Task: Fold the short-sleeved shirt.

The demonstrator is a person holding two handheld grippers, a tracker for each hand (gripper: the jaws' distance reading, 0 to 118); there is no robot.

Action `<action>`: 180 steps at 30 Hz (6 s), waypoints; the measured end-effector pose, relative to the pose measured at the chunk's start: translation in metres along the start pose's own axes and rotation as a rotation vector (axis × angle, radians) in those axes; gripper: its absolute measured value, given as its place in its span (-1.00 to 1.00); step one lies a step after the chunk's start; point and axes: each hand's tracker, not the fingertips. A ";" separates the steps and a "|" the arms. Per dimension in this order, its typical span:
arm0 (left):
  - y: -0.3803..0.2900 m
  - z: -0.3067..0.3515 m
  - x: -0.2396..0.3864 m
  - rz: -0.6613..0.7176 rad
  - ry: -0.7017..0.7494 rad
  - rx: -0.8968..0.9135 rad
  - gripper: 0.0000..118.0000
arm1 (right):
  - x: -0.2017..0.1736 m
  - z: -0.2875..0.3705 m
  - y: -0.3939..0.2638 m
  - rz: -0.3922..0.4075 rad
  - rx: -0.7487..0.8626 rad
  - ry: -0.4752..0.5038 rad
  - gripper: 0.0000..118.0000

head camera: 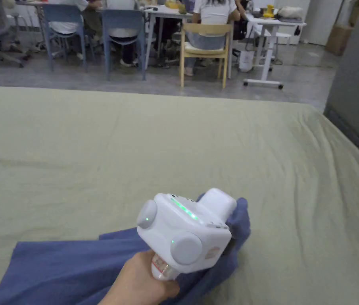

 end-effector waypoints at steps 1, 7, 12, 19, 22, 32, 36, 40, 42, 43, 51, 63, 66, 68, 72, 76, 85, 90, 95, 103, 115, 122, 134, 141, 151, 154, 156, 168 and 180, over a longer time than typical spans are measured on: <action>0.001 -0.015 0.028 -0.050 -0.036 -0.040 -0.97 | 0.008 0.008 -0.003 -0.006 0.000 -0.011 -0.95; -0.045 -0.062 0.145 -0.442 -0.311 -0.211 -0.97 | 0.041 0.021 -0.023 -0.047 -0.014 -0.075 -0.95; -0.071 -0.092 0.151 -0.414 -0.259 -0.332 -0.97 | 0.044 0.004 -0.036 -0.085 -0.045 -0.067 -0.95; -0.067 -0.082 0.121 0.006 -0.377 -0.331 0.32 | 0.031 -0.015 -0.043 -0.108 -0.071 -0.007 -0.95; -0.079 -0.033 0.090 0.211 -0.348 -0.255 0.32 | 0.022 -0.016 -0.041 -0.100 -0.068 0.024 -0.95; -0.174 0.175 -0.070 0.572 0.336 -0.131 -1.00 | -0.016 -0.032 -0.061 -0.099 -0.112 0.093 -0.95; -0.164 0.170 -0.113 0.606 0.426 -0.075 -1.00 | -0.033 -0.042 -0.063 -0.074 -0.148 0.112 -0.95; -0.141 0.111 -0.183 0.686 0.405 -0.106 -0.41 | -0.037 -0.052 -0.064 -0.030 -0.183 0.107 -0.95; -0.140 0.066 -0.213 0.745 0.395 -0.153 0.64 | -0.036 -0.057 -0.065 -0.011 -0.197 0.093 -0.95; -0.140 0.043 -0.230 0.780 0.391 -0.192 0.63 | -0.035 -0.060 -0.066 -0.007 -0.206 0.086 -0.95; -0.159 -0.045 -0.250 0.683 0.457 -0.348 0.56 | -0.018 -0.082 -0.084 -0.001 -0.299 0.031 -0.95; -0.132 0.084 -0.149 0.668 0.348 -0.058 -0.99 | -0.042 -0.160 -0.050 0.012 -0.391 0.096 1.00; -0.140 0.122 -0.118 0.676 0.389 -0.012 -0.99 | -0.050 -0.221 -0.044 -0.006 -0.487 0.180 1.00; -0.149 0.132 -0.105 0.722 0.407 0.004 -0.99 | -0.067 -0.268 -0.045 -0.021 -0.608 0.209 1.00; -0.173 0.129 -0.115 0.819 0.376 0.010 -0.99 | -0.109 -0.341 -0.060 0.069 -0.726 0.181 0.96; -0.178 0.122 -0.116 0.847 0.373 -0.001 -0.99 | -0.128 -0.356 -0.077 0.121 -0.795 0.130 -0.05; -0.160 0.142 -0.127 0.904 0.340 0.096 -0.99 | -0.091 -0.280 -0.044 -0.069 -0.498 0.153 -0.87; -0.090 0.185 -0.148 0.746 0.377 0.193 -0.99 | -0.052 -0.201 0.042 -0.082 -0.224 0.084 -0.87; 0.007 0.253 -0.191 0.602 0.448 0.337 -0.99 | -0.024 -0.127 0.168 -0.083 0.028 0.048 -0.87; 0.150 0.352 -0.272 0.463 0.721 0.464 -0.99 | -0.014 -0.087 0.373 -0.107 0.225 -0.003 -0.87; 0.136 0.280 -0.350 0.531 0.871 0.452 -0.99 | -0.027 -0.200 0.405 -0.138 0.194 -0.017 -0.87; -0.026 0.143 -0.330 0.687 0.618 0.207 -0.99 | -0.009 -0.294 0.220 -0.143 -0.069 0.021 -0.87; -0.176 0.088 -0.211 0.766 0.446 -0.001 -0.99 | 0.003 -0.246 -0.075 -0.197 -0.340 0.002 -0.87; -0.193 0.160 -0.161 0.766 0.456 0.064 -0.99 | 0.008 -0.146 -0.101 -0.215 -0.303 0.006 -0.87; -0.297 0.173 -0.100 0.870 0.459 -0.163 -0.99 | 0.011 -0.066 -0.171 -0.155 -0.477 -0.018 -0.87; -0.297 0.167 -0.098 0.947 0.416 -0.170 -0.15 | 0.009 -0.074 -0.167 -0.201 -0.537 -0.017 0.47; -0.297 0.170 -0.099 0.965 0.421 -0.167 0.41 | 0.008 -0.074 -0.162 -0.194 -0.536 -0.015 0.98; -0.213 0.307 -0.002 0.775 0.632 0.137 -1.00 | -0.037 0.039 -0.097 -0.077 -0.287 -0.037 -0.95; -0.098 0.160 -0.157 0.632 0.451 0.066 0.51 | -0.041 -0.011 -0.087 -0.098 -0.336 0.090 -0.95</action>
